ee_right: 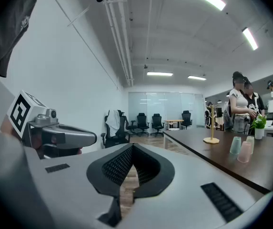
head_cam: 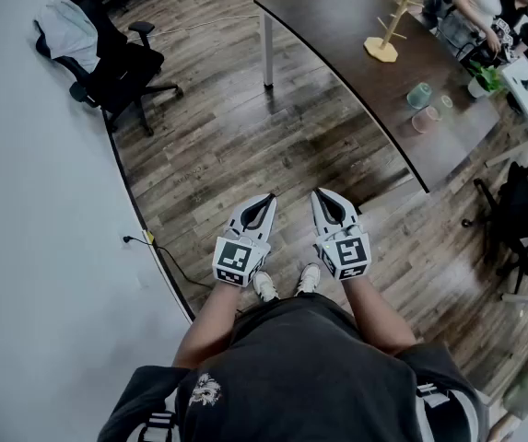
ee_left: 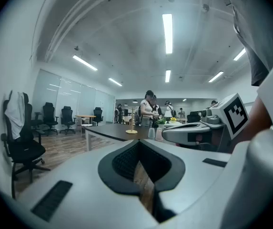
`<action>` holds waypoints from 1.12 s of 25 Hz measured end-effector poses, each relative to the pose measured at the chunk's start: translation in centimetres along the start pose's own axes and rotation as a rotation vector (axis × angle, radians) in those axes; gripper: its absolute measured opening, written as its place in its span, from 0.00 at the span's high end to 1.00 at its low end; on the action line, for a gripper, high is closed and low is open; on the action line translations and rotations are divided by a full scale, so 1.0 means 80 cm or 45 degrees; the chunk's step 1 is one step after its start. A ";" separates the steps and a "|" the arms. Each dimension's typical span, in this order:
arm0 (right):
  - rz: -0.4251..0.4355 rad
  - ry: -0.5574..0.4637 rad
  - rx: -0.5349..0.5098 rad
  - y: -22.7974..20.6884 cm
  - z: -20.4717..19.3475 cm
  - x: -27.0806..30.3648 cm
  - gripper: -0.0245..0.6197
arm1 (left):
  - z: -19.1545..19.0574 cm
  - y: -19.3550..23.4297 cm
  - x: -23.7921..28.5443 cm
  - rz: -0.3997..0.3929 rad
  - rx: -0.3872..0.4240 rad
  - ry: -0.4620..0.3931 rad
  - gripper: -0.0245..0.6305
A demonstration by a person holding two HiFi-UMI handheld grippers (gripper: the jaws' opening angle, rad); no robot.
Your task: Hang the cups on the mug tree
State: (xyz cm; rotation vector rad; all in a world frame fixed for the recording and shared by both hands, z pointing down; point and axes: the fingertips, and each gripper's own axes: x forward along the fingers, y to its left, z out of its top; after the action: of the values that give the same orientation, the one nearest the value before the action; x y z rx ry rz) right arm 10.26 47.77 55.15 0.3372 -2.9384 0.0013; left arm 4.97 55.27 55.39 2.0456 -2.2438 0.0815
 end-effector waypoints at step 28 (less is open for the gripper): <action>-0.006 -0.162 -0.083 0.040 0.067 0.046 0.92 | 0.029 0.069 -0.012 0.046 0.068 -0.047 0.96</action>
State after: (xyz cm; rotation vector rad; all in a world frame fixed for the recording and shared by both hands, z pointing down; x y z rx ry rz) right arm 5.04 49.95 50.62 0.3463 -3.0547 -0.1209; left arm -0.53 56.46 53.17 2.0499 -2.3251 0.1080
